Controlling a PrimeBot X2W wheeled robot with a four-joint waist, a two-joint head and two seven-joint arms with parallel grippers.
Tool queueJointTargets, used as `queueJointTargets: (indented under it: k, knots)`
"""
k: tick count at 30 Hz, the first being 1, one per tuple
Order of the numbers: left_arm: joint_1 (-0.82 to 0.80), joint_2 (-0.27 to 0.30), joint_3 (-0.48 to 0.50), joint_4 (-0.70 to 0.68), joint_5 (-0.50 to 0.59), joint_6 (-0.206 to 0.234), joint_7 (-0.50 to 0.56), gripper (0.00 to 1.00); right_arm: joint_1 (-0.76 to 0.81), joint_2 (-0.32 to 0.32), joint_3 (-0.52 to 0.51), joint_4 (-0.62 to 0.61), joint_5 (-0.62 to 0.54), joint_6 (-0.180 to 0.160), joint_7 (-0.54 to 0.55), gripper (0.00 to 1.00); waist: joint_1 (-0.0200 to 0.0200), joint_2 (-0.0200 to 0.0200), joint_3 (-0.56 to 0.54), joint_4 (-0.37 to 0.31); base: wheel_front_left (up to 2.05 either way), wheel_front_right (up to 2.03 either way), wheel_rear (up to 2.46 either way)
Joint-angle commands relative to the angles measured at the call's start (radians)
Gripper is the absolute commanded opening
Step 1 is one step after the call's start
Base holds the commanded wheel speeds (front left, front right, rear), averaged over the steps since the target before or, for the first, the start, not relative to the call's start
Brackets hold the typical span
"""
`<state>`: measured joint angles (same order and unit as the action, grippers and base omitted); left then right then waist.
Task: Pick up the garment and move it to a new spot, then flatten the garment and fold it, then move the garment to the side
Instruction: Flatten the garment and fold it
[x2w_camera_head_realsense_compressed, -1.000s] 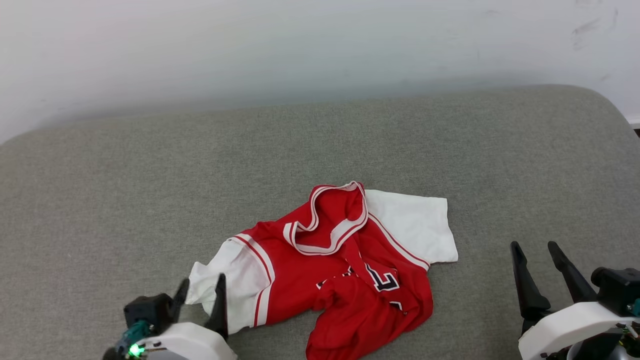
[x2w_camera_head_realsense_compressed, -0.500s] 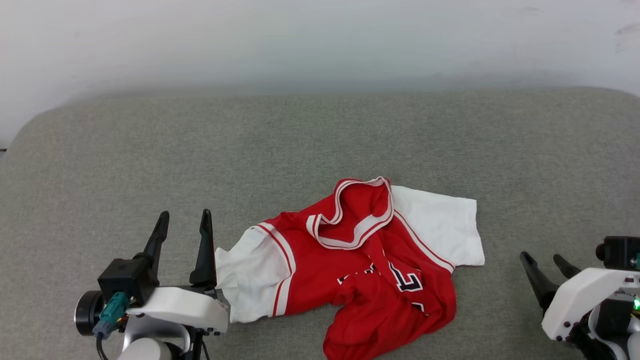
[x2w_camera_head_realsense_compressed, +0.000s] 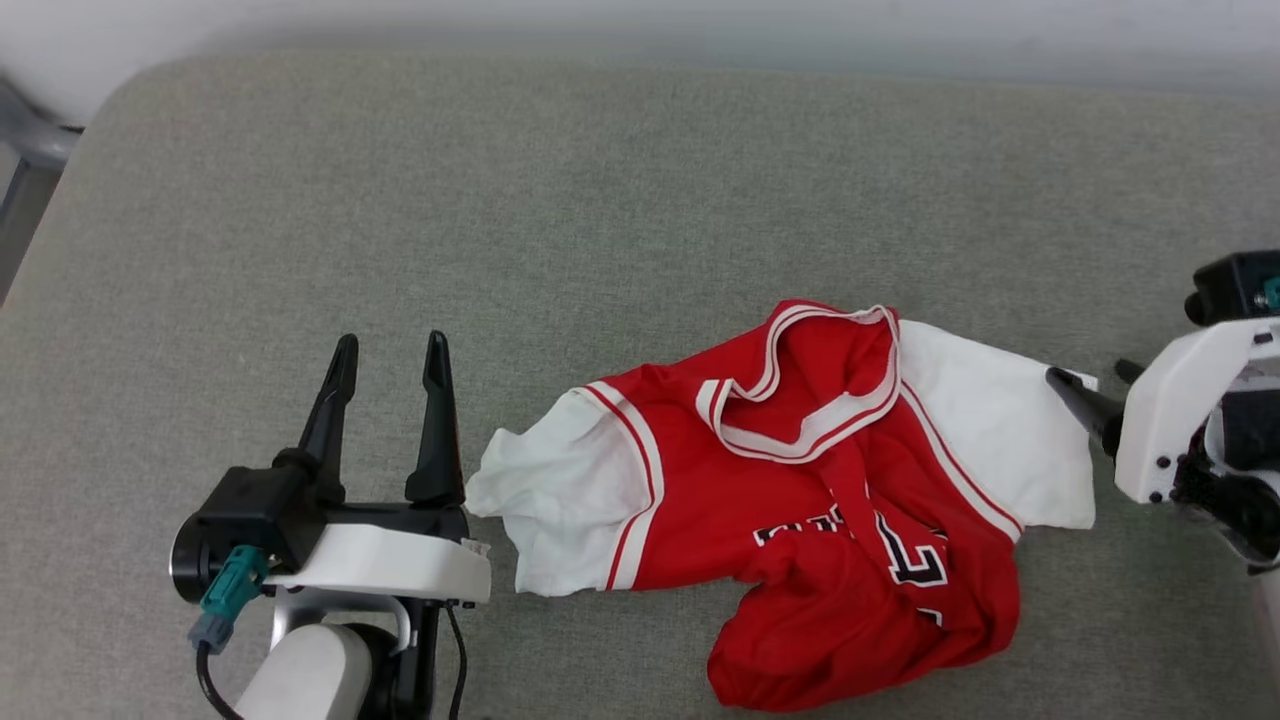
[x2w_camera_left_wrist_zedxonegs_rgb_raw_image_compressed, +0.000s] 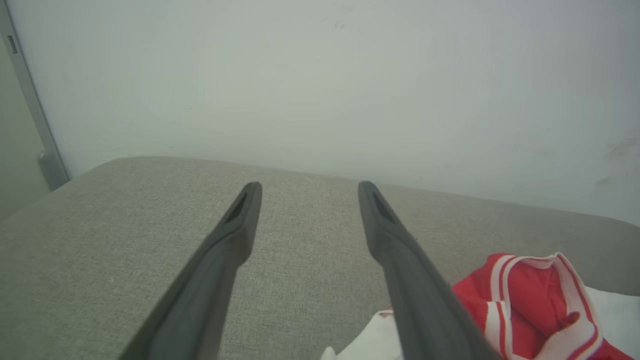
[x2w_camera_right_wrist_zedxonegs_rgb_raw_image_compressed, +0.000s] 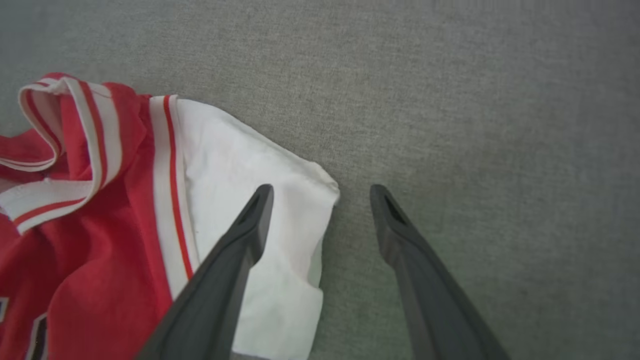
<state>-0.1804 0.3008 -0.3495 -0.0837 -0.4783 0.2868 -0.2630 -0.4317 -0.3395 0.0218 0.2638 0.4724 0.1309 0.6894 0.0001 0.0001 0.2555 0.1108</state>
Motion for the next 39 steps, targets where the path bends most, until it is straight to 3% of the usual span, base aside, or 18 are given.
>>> queueJointTargets:
  k: [1,11,12,13,14,19,24,28,33,39]
  knots:
    - [-0.017,-0.010,0.005,-0.002,0.007,-0.009,-0.002,1.00,-0.028,-0.013,0.014,0.015,0.001,0.000,0.014,1.00,-0.0001,-0.0001,0.044,0.032,0.00,0.00,0.00]
    - [-0.026,-0.084,0.057,0.034,0.039,-0.070,-0.002,1.00,-0.085,-0.038,0.171,0.210,0.058,0.000,0.107,1.00,-0.0001,-0.0001,0.090,0.057,0.00,0.00,0.00]
    - [-0.025,-0.089,0.063,0.038,0.044,-0.075,-0.002,1.00,-0.077,-0.037,0.184,0.230,0.071,0.000,0.122,0.88,-0.0001,-0.0001,0.091,0.057,0.00,0.00,0.00]
    - [-0.022,-0.094,0.067,0.046,0.044,-0.081,-0.002,1.00,-0.071,-0.035,0.195,0.242,0.083,0.000,0.127,0.30,-0.0001,-0.0001,0.092,0.057,0.00,0.00,0.00]
    - [-0.020,-0.099,0.072,0.051,0.046,-0.085,-0.002,1.00,-0.068,-0.036,0.202,0.248,0.088,0.000,0.120,0.00,-0.0001,-0.0001,0.092,0.056,0.00,0.00,0.00]
    - [-0.005,-0.100,0.088,0.101,0.039,-0.115,-0.001,1.00,-0.075,-0.048,0.204,0.253,0.121,0.000,0.061,0.00,-0.0001,-0.0001,0.064,0.042,0.00,0.00,0.00]
    - [-0.011,-0.066,0.085,0.157,-0.011,-0.160,0.079,1.00,-0.070,-0.065,0.177,0.206,0.112,-0.001,-0.040,0.00,-0.0001,-0.0001,0.008,0.015,0.00,0.00,0.00]
    - [-0.028,-0.019,0.080,0.180,-0.070,-0.203,0.224,1.00,-0.031,-0.051,0.159,0.148,0.086,-0.001,-0.085,0.00,-0.0001,-0.0001,-0.032,-0.019,0.00,0.00,0.00]
    - [-0.060,0.069,0.060,0.196,-0.185,-0.268,0.525,1.00,0.025,-0.024,0.143,0.064,0.045,0.000,-0.092,0.00,-0.0001,-0.0001,-0.045,-0.082,0.00,0.00,0.00]
    - [-0.074,0.125,0.041,0.220,-0.243,-0.252,0.746,1.00,0.051,0.018,0.134,0.001,0.026,0.000,-0.092,0.00,-0.0001,-0.0001,-0.022,-0.145,0.00,0.00,0.00]
